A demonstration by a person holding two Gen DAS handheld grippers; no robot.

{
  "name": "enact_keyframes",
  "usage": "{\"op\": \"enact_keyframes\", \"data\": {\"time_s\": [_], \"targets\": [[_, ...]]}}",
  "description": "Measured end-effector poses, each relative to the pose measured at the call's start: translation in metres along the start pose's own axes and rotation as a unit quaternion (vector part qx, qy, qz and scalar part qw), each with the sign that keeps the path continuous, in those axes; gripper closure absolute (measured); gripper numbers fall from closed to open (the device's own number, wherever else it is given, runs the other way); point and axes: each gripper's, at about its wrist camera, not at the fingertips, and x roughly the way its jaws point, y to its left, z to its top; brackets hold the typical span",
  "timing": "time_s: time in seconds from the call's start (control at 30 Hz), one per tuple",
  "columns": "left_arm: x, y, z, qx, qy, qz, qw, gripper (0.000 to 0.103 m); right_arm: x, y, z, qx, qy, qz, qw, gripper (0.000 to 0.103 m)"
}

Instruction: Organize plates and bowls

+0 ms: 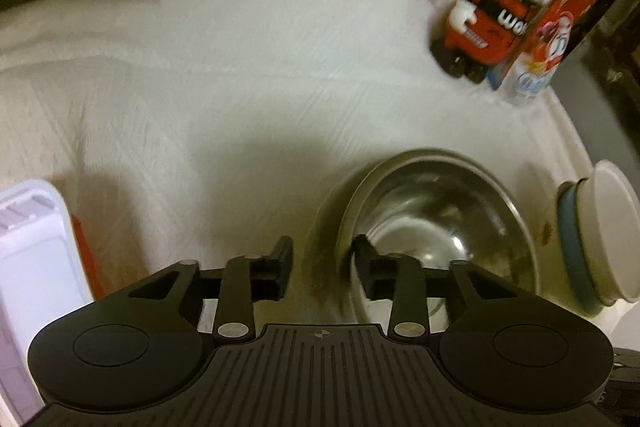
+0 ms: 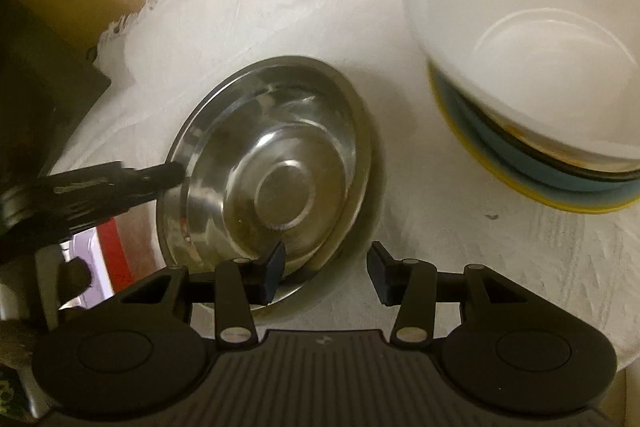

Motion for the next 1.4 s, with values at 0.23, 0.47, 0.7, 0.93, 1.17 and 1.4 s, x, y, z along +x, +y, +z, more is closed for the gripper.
{"op": "enact_keyframes", "data": {"time_s": [0.23,0.47,0.7,0.93,1.17,1.4], "targets": [[0.017,0.008,0.005,-0.028,0.031,-0.019,0.9989,0.062,0.012,0.0,0.006,-0.02,0.013,0.008,1.0,0.056],[0.018,0.001,0.008,-0.03,0.038,-0.015,0.9987,0.068,0.014,0.0,0.009,-0.036,0.008,0.006,0.999,0.056],[0.007,-0.007,0.015,-0.014,0.026,0.003,0.9995,0.065,0.012,-0.001,0.009,-0.04,0.011,0.004,0.999,0.056],[0.014,-0.013,0.018,0.004,0.029,0.011,0.9995,0.063,0.024,-0.002,0.007,-0.029,0.035,0.022,0.999,0.056],[0.02,-0.021,0.028,0.004,0.021,-0.004,0.9998,0.059,0.019,-0.002,0.017,-0.022,0.009,0.007,1.0,0.057],[0.022,-0.026,0.031,0.006,0.019,-0.003,0.9998,0.059,0.023,-0.001,0.016,-0.031,0.013,-0.011,0.999,0.056]]}}
